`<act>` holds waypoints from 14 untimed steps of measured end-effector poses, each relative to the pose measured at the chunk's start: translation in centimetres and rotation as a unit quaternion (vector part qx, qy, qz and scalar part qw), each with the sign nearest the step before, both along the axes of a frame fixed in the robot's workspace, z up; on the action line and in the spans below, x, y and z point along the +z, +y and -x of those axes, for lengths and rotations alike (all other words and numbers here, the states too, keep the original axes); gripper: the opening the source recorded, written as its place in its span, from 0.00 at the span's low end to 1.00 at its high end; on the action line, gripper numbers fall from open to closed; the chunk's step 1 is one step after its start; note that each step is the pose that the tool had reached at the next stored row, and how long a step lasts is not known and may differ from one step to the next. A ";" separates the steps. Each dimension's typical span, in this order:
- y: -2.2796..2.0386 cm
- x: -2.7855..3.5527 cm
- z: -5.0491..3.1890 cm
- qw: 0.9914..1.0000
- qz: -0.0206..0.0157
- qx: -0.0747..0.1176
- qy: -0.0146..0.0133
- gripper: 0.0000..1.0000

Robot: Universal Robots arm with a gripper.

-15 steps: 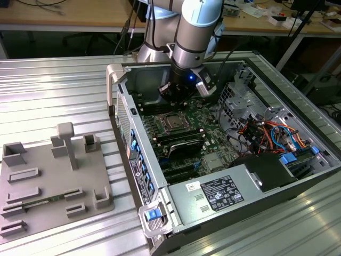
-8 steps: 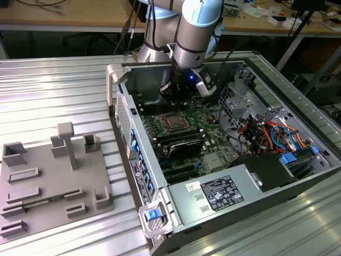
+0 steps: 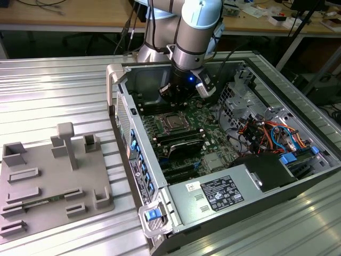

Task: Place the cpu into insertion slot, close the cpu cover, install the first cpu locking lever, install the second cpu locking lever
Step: 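Install the first cpu locking lever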

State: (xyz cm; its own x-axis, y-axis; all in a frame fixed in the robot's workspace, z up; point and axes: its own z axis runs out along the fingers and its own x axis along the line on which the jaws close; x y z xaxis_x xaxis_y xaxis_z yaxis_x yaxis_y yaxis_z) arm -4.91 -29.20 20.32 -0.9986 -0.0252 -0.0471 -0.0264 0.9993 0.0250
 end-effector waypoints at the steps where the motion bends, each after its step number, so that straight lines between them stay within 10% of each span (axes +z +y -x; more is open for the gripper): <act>1: 0.00 0.00 0.00 1.000 0.000 0.000 0.000 0.11; 14: 0.04 0.21 -0.01 1.000 0.000 0.000 0.000 0.11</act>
